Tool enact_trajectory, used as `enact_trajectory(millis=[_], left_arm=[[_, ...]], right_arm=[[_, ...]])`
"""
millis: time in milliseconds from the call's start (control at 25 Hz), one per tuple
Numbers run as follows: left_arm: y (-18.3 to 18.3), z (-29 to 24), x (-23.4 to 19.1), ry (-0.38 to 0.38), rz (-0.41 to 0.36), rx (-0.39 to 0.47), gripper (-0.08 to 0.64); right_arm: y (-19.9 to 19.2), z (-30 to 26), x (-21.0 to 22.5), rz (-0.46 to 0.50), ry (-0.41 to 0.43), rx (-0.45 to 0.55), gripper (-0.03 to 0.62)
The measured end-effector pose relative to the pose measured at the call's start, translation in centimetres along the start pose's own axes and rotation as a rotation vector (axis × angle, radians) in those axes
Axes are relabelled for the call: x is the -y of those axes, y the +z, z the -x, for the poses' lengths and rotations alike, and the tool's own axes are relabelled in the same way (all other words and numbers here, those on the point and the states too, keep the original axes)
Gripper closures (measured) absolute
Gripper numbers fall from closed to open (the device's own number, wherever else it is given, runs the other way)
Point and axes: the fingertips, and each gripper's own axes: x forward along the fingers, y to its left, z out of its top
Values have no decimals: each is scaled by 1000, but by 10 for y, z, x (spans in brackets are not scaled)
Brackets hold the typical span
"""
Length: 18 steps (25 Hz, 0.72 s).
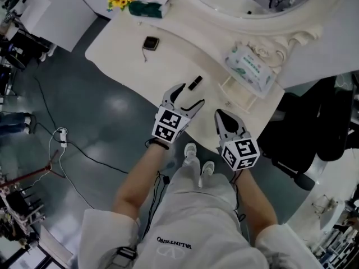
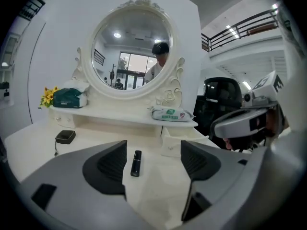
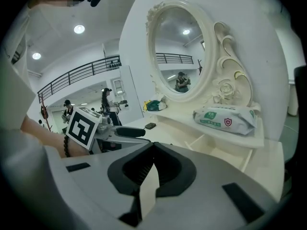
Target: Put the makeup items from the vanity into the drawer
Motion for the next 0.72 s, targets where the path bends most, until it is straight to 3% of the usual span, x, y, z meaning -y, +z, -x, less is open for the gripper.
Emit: enact_trajectory(millis=[200,720], left_arm=[[-15,-25,-12,-3,31,-50,136],[-40,-81,-31,-33,1,-204,104]], right_arm=[[-10,-23,10,-29,5,-20,580],[-20,-62,34,-132,-13,-33,580]])
